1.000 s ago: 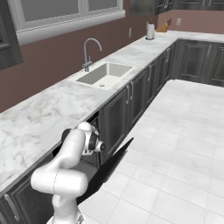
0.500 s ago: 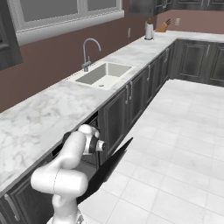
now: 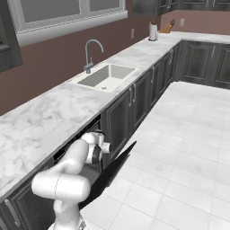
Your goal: Open the dishwasher door and pull out the top rack.
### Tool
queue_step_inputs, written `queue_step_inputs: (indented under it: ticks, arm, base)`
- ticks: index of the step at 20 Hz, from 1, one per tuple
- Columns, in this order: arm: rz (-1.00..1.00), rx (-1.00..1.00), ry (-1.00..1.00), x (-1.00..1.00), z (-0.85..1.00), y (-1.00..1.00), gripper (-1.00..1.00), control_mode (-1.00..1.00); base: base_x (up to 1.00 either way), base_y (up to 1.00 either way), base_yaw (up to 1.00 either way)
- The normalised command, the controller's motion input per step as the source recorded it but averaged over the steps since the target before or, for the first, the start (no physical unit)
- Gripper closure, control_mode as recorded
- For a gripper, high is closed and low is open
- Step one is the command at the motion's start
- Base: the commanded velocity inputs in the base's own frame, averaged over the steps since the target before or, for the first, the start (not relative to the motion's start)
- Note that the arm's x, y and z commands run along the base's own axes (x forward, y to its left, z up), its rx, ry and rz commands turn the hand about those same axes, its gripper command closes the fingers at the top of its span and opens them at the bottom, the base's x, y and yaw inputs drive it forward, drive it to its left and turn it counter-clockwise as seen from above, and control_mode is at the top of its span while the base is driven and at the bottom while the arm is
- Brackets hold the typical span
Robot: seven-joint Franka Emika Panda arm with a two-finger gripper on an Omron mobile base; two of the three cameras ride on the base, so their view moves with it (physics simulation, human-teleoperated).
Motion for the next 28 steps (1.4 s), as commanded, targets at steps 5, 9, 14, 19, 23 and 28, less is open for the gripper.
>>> queue_step_inputs:
  ticks: [5,9,14,19,23,28]
  arm:
    - [-0.09,-0.18,0.15,-0.09,-0.44,0.0,-1.0,-1.0]
    - [-0.09,-0.19,0.16,-0.11,-0.46,0.01,1.0,-1.0]
    - [-0.11,-0.19,0.17,-0.17,-0.5,0.08,1.0,-1.0]
    - [-0.16,-0.19,0.12,-0.48,-0.71,-0.06,1.0,-1.0]
    - [-0.19,-0.14,0.13,-0.58,-0.82,-0.33,1.0,-1.0]
    - [-0.19,-0.12,0.15,-0.55,-0.83,-0.37,1.0,-1.0]
  base:
    - [0.0,0.0,0.0]
    - [0.0,0.0,0.0]
    - [0.0,0.0,0.0]
    - [0.0,0.0,0.0]
    - [0.0,0.0,0.0]
    - [0.0,0.0,0.0]
